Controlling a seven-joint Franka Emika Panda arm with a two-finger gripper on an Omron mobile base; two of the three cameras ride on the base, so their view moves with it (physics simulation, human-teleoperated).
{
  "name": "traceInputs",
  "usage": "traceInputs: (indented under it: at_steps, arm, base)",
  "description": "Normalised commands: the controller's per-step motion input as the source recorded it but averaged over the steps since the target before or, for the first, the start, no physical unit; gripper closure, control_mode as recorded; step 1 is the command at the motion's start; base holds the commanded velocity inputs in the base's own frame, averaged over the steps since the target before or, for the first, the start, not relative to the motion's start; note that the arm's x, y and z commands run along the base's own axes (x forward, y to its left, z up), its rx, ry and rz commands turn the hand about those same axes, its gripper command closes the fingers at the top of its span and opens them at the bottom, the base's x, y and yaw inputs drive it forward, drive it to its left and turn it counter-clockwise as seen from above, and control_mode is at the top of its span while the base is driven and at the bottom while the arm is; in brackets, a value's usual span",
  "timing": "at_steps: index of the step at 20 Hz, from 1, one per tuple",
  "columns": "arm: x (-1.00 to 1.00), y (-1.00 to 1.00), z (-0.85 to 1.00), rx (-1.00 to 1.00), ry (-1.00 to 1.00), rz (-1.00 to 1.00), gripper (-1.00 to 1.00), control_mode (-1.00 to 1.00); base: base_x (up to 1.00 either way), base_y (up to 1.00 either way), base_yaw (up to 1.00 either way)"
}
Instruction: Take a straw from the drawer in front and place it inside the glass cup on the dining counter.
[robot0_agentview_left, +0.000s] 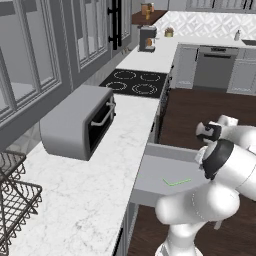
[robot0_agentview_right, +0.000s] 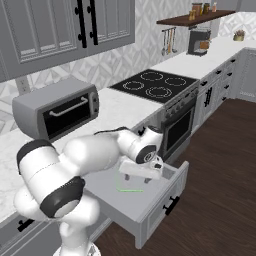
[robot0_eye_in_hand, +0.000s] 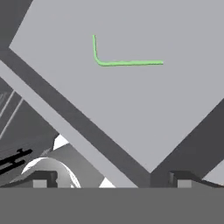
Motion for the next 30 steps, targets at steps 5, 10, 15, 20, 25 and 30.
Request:
traceInputs:
  at_steps: [5, 10, 15, 20, 25, 30]
  arm:
    - [0.42, 0.05, -0.21, -0.08, -0.04, 0.46, -1.00, -1.00]
    - [0.05, 0.20, -0.35, -0.07, -0.05, 0.49, -1.00, -1.00]
    - [0.03, 0.33, -0.44, -0.01, -0.04, 0.46, -1.00, -1.00]
    - [0.33, 0.16, -0.39, 0.00, -0.01, 0.46, -1.00, -1.00]
    - [0.28, 0.02, -0.38, 0.00, 0.00, 0.43, -1.00, -1.00]
    - [0.05, -0.01, -0.35, 0.01, 0.00, 0.22, -1.00, -1.00]
  base:
    - [0.00, 0.00, 0.00]
    - [0.00, 0.00, 0.00]
    - [0.00, 0.00, 0.00]
    - [0.00, 0.00, 0.00]
    - [0.00, 0.00, 0.00]
    - [0.00, 0.00, 0.00]
